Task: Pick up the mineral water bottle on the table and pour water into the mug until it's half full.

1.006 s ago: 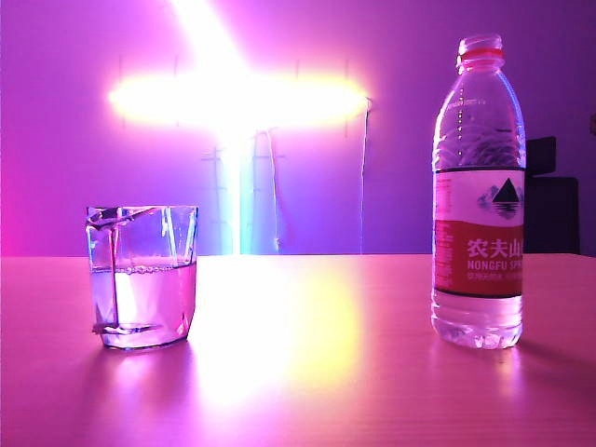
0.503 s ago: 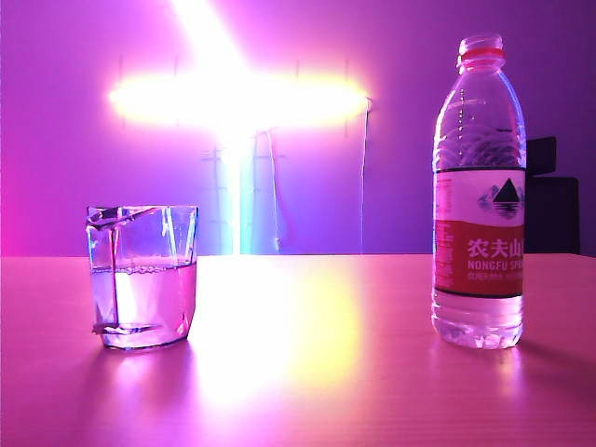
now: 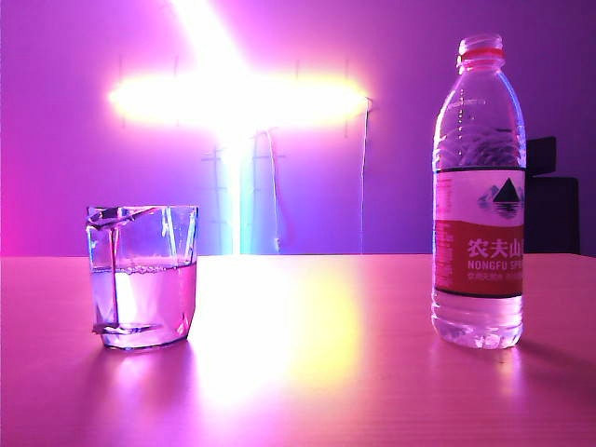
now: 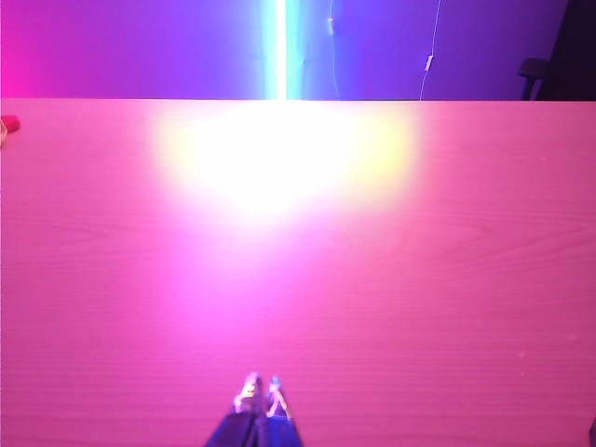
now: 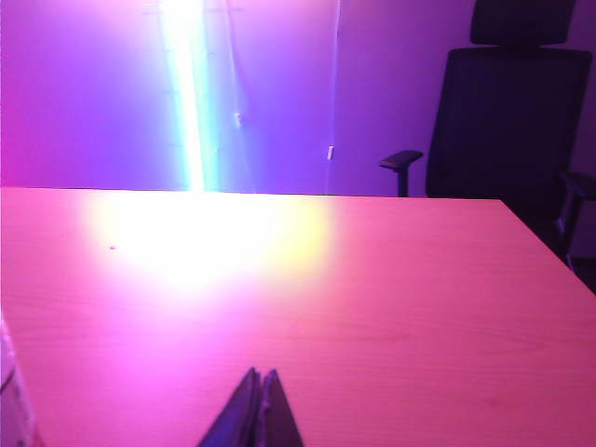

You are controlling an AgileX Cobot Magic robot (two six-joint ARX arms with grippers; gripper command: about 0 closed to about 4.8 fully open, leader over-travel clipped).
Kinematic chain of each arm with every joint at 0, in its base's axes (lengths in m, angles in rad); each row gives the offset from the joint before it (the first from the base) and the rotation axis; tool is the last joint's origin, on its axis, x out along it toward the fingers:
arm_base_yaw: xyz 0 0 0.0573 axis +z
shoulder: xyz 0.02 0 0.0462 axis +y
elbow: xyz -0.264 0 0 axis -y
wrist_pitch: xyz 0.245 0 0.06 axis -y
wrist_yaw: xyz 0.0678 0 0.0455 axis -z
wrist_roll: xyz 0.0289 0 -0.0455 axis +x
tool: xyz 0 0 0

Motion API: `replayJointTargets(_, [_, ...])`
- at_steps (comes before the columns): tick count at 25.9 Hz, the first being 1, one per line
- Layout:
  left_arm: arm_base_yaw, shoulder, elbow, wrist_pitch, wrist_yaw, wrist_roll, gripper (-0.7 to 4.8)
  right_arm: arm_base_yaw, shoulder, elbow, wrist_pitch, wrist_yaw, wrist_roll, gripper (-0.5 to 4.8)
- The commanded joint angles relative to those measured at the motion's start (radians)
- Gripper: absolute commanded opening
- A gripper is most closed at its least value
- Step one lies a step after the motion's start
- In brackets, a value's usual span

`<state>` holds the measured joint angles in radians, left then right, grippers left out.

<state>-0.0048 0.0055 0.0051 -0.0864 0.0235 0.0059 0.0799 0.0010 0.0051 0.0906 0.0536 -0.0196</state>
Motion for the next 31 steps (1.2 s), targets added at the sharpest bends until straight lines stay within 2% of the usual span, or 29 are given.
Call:
replayJointTargets(1, [-0.001, 0.0, 0.004, 0.013, 0.003, -0.003, -0.02, 0.0, -0.001, -0.005, 0.018, -0.015, -0.003, -0.06])
replayJointTargets(10, [-0.001, 0.0, 0.004, 0.013, 0.003, -0.003, -0.02, -0.056, -0.001, -0.005, 0.011, -0.03, -0.003, -0.06])
replayJointTargets(31, [-0.001, 0.0, 0.004, 0.013, 0.003, -0.003, -0.02, -0.057, -0.001, -0.005, 0.011, -0.03, -0.003, -0.06])
